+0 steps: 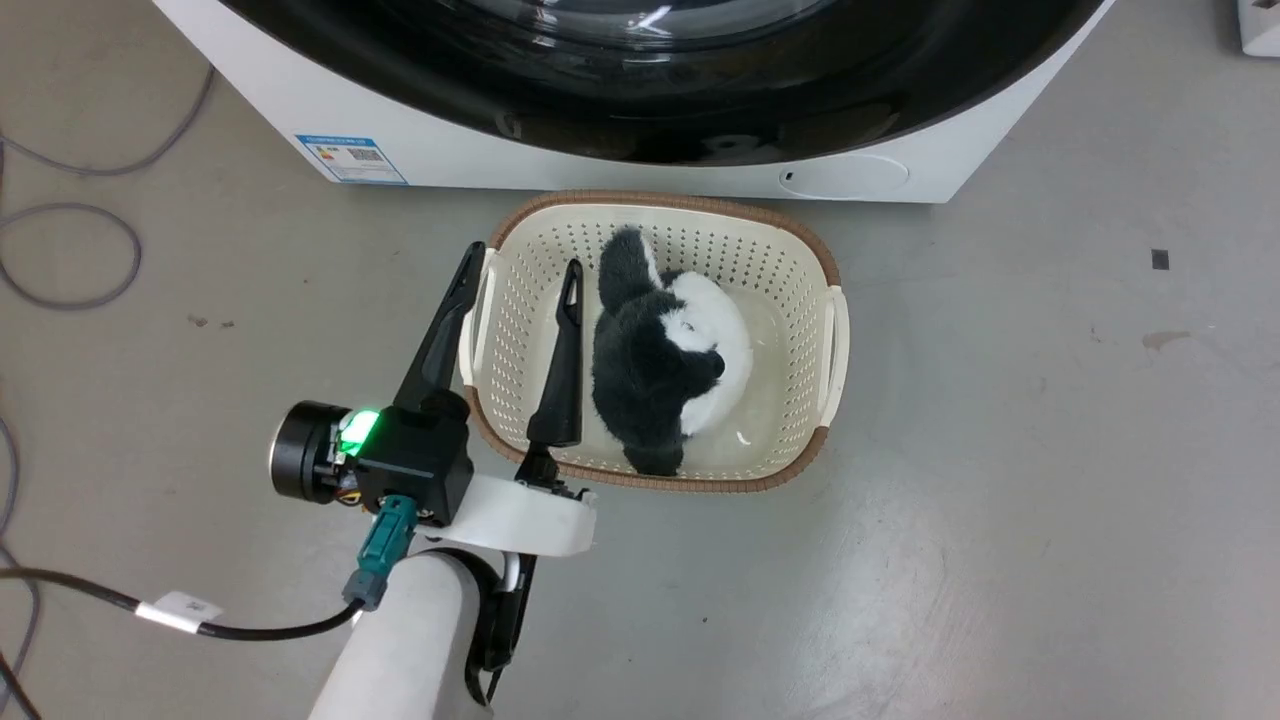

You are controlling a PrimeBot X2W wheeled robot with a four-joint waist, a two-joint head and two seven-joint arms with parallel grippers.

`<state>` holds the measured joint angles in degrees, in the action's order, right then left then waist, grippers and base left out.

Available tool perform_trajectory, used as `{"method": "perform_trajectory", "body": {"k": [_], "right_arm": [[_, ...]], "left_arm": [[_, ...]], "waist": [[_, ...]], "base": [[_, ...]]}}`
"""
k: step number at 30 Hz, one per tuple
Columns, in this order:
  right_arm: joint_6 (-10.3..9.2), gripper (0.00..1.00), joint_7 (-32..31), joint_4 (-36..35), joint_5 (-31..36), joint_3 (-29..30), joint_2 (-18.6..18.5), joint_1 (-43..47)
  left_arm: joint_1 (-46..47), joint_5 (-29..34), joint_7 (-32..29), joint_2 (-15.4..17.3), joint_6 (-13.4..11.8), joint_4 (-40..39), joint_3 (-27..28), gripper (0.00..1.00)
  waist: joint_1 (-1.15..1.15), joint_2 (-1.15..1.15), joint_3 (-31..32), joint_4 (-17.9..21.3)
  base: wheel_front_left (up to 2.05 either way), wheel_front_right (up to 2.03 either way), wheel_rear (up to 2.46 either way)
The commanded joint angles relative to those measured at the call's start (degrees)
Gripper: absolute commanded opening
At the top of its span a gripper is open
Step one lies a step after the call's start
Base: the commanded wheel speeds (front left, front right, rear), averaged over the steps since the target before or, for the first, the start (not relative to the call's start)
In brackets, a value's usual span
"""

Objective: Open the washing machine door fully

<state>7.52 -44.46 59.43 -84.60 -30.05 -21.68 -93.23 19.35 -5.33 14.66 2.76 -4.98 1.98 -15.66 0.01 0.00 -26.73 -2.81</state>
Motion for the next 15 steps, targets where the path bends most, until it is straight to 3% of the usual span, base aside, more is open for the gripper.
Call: {"method": "perform_trajectory", "body": {"k": [1,15], "right_arm": [[-0.03,0.0,-0.5,0.5,-0.6,-0.3,-0.3,-1.1],[-0.03,0.0,-8.0,-0.8,-2.3,-0.7,-0.5,3.2]], "left_arm": [[1.3,-0.3,0.3,0.1,-0.4,0.0,0.0,1.0],[0.3,-0.6,0.3,0.1,-0.4,0.4,0.2,1.0]], "waist": [[-0.01,0.0,0.3,0.0],[-0.01,0.0,2.5,0.0]], "base": [[0.0,0.0,0.0],[0.0,0.0,0.0]]}}
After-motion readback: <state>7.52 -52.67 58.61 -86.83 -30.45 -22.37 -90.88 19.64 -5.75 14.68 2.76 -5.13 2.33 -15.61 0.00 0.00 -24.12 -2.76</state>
